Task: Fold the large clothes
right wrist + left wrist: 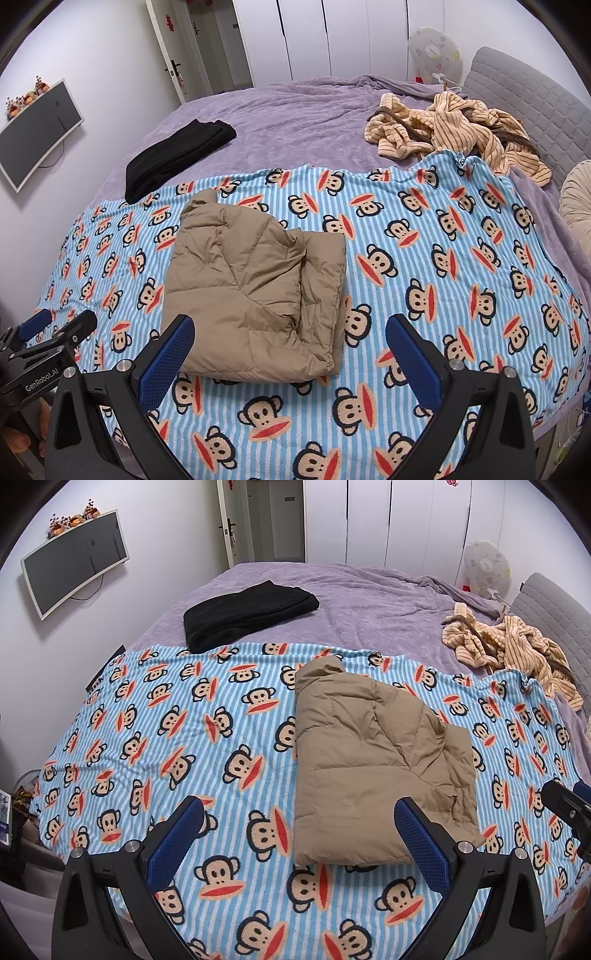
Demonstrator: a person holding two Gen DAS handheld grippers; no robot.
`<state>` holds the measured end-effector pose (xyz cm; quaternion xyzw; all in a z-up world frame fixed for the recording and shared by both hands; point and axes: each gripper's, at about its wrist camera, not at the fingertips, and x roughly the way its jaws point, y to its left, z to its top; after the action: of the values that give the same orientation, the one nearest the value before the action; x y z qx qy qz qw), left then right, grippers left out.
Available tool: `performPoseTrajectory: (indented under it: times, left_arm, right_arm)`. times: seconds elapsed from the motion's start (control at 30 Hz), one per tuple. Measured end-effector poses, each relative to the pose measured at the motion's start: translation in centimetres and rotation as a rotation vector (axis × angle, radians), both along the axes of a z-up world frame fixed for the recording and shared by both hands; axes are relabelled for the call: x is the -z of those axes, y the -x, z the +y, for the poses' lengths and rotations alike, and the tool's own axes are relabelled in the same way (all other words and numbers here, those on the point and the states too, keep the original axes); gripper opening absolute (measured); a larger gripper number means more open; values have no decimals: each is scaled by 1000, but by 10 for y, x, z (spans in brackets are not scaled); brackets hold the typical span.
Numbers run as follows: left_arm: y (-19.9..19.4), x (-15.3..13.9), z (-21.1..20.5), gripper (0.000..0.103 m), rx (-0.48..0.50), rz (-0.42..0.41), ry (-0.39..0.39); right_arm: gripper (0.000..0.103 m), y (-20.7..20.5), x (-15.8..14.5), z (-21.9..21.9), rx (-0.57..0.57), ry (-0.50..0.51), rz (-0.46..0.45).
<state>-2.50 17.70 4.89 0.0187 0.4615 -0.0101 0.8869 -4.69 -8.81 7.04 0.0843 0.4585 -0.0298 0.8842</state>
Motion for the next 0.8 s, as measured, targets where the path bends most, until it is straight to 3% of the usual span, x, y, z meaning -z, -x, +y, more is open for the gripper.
performPoseTrajectory:
  times: [0.8]
  left_arm:
    - [-4, -1, 1, 103, -11, -14, -1]
  right_arm:
    - [103, 0, 1, 1, 1, -5, 3]
